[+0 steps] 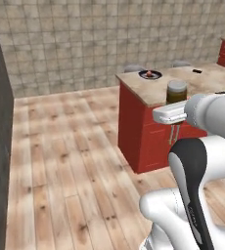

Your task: Take the cinnamon bottle from the cabinet and place it on the dining table, next to the plate with the cupcake. Then take the chocolate from the dining counter and place it on the cupcake plate.

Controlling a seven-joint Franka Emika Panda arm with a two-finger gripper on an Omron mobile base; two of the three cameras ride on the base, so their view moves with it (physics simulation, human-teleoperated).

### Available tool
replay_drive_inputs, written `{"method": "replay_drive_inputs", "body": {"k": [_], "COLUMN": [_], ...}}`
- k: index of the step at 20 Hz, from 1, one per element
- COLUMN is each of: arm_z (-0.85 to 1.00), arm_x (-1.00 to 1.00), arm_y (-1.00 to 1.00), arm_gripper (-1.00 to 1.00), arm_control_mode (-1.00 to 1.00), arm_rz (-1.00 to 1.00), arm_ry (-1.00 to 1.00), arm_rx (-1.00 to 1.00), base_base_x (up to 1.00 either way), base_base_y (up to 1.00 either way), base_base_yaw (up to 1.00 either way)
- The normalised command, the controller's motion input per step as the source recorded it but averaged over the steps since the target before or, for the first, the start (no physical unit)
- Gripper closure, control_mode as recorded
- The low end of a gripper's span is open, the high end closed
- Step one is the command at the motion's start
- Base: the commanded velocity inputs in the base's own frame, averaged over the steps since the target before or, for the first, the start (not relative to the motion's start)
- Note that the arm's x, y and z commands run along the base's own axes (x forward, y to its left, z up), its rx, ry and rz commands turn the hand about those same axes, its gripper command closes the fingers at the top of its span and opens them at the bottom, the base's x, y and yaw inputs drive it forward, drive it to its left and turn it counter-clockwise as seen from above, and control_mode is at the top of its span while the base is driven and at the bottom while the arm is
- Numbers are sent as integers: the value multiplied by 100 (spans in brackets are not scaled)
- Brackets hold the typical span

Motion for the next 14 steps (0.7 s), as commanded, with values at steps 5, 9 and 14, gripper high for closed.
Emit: {"method": "replay_drive_inputs", "body": {"k": [5, 9, 14], "arm_z": [0, 0, 0], "arm_x": [0, 0, 0], "arm_y": [0, 0, 0], "arm_gripper": [100, 100, 100], "arm_control_mode": [100, 100, 100], "arm_rz": [0, 0, 0], "arm_ry": [0, 0, 0], "arm_rx": [0, 0, 0], "base_base_x": [100, 100, 100], "base_base_y": [18, 33, 24], "base_base_yaw": [-4, -9, -17]}}
